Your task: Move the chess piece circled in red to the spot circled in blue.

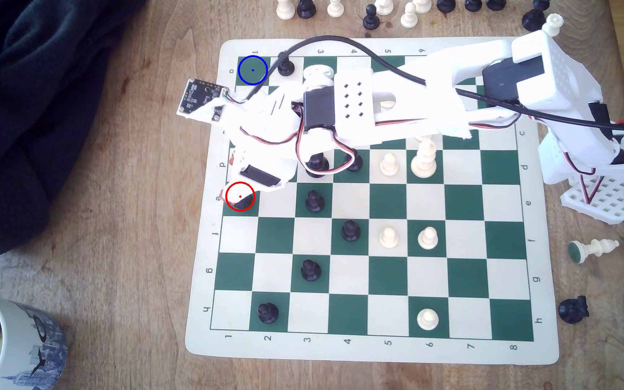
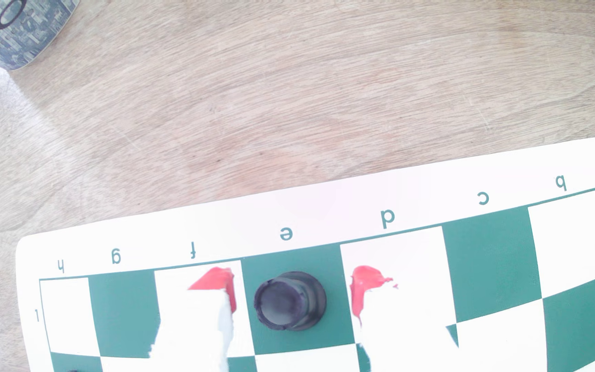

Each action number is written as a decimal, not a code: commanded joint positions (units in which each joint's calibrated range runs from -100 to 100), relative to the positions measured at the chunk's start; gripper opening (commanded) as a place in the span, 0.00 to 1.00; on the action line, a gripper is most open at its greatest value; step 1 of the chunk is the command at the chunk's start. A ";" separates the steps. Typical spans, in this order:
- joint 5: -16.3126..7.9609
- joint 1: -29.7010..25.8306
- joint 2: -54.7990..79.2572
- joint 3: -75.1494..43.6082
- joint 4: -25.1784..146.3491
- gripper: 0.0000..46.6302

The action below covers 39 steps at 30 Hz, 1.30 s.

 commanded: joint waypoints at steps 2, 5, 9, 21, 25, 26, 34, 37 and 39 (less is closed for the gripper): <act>-0.15 -0.76 -0.67 -6.72 -0.08 0.39; -0.20 -0.92 0.18 -6.81 -0.08 0.39; -0.20 -0.76 1.36 -7.63 -0.08 0.39; -0.20 -1.23 2.30 -7.99 0.00 0.36; -0.20 -1.39 2.38 -7.99 0.00 0.33; -0.20 -1.39 2.38 -7.99 0.00 0.32; 0.05 -1.86 2.47 -8.36 0.00 0.18; 0.05 -1.94 2.47 -8.36 0.00 0.15; 0.05 -1.94 2.47 -8.54 0.00 0.09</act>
